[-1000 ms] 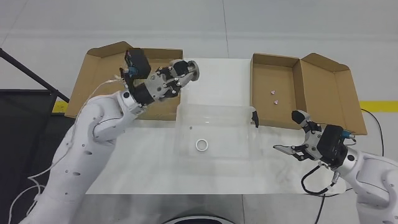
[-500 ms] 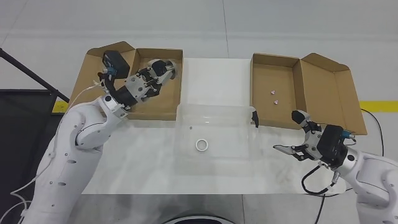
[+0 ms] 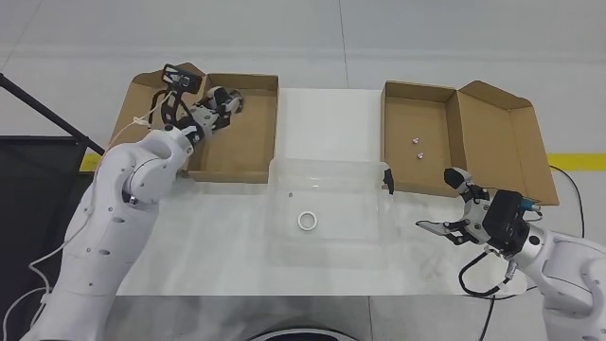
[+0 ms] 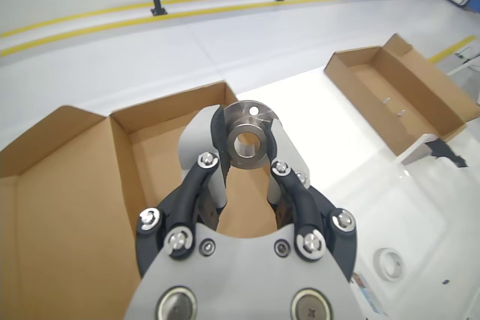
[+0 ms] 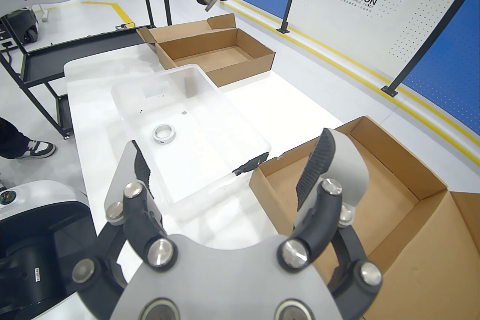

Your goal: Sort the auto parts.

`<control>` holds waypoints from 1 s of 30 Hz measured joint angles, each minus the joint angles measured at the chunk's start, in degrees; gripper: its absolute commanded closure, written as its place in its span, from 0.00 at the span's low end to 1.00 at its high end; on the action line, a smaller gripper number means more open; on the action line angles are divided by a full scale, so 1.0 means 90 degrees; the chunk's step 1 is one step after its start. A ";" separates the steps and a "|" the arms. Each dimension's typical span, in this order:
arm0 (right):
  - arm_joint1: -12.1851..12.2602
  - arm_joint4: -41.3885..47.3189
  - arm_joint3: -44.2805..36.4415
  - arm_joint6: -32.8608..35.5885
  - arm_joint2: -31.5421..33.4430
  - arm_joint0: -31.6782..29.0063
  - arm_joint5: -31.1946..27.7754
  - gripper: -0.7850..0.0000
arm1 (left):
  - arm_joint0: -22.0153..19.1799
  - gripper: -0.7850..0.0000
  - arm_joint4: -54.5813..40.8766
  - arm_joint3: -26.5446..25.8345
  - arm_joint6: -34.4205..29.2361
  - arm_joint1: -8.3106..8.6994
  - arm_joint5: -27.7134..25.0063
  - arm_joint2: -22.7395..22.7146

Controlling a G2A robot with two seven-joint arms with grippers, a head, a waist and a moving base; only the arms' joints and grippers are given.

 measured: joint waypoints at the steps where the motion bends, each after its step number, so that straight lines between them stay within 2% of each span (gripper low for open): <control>1: 0.0000 0.0000 0.0000 0.0000 0.0000 0.0000 0.0000 0.00 | -0.0104 1.00 0.0031 0.0133 -0.0199 -0.0009 0.0094 0.0061; 7: 0.0000 0.0000 0.0000 0.0000 0.0000 0.0000 0.0000 0.00 | -0.0721 1.00 0.0100 0.0971 -0.1170 -0.0075 0.0348 0.0423; 11: 0.0000 0.0000 0.0000 0.0000 0.0000 0.0000 0.0000 0.00 | -0.1127 1.00 0.0225 0.1585 -0.1565 -0.0143 0.0514 0.0719; 17: 0.0000 0.0000 0.0000 0.0000 0.0000 0.0000 0.0000 0.00 | -0.1652 1.00 0.0443 0.2457 -0.1433 -0.0282 0.0871 0.1122; 30: 0.0000 0.0000 0.0000 0.0000 0.0000 0.0000 0.0000 0.00 | -0.2681 1.00 0.0359 0.3969 -0.1656 -0.0667 0.0693 0.2018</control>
